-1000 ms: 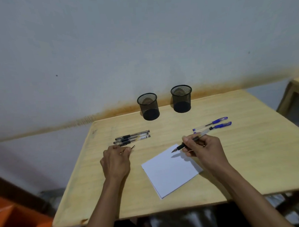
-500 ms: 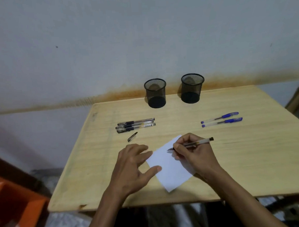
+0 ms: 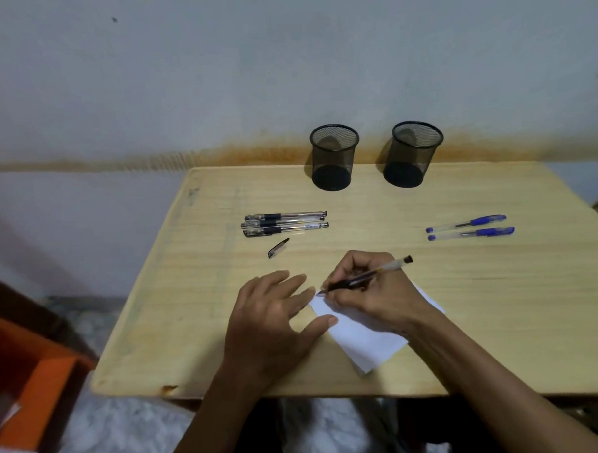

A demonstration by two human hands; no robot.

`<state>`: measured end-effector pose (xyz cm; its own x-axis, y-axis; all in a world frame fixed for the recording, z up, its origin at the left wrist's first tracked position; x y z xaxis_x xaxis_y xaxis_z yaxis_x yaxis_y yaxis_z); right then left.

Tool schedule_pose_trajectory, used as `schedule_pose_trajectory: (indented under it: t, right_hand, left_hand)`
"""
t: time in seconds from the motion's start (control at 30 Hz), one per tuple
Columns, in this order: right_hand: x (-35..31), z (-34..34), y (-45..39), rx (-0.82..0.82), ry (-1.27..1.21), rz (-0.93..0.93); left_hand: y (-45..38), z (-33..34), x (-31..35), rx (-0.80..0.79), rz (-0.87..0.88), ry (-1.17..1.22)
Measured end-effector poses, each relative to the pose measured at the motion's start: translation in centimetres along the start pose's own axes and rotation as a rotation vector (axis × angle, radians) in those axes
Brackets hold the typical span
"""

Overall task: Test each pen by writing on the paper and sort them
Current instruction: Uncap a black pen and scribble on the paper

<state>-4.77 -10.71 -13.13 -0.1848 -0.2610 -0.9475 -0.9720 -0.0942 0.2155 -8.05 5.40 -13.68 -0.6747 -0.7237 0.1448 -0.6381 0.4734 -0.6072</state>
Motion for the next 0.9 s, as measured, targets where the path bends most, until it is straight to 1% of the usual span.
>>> schedule_pose_trajectory:
  t: [0.13, 0.47, 0.57, 0.7, 0.8, 0.9]
  right_hand:
    - [0.0, 0.5, -0.7, -0.009, 0.015, 0.033]
    - [1.0, 1.6, -1.5, -0.002, 0.026, 0.042]
    - [0.9, 1.7, -1.7, 0.003, 0.03, 0.033]
    - [0.7, 1.9, -1.6, -0.032, 0.008, 0.033]
    - [0.7, 1.7, -1.5, 0.006, 0.015, 0.011]
    - [0.7, 1.7, -1.5, -0.005, 0.002, 0.015]
  left_hand:
    - [0.2, -0.5, -0.3, 0.029, 0.004, -0.009]
    - [0.5, 0.5, -0.5, -0.103, -0.055, -0.002]
    - [0.4, 0.4, -0.6, -0.114, -0.054, -0.005]
    - [0.5, 0.5, -0.7, -0.125, -0.058, -0.001]
    - [0.4, 0.5, -0.6, -0.117, -0.057, -0.004]
    - [0.4, 0.6, -0.6, -0.12, -0.053, 0.001]
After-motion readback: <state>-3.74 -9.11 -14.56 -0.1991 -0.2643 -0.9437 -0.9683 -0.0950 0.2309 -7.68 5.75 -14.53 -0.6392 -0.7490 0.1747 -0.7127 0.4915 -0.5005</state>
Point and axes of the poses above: each hand's wrist, its own y-axis away from the middle knuckle, its own z-axis out of the palm, x = y × z, the point moved 8 cm from there along -y, towards the middle knuckle, and after that the axes turned 15 degrees about z, right-handed, at the moved point
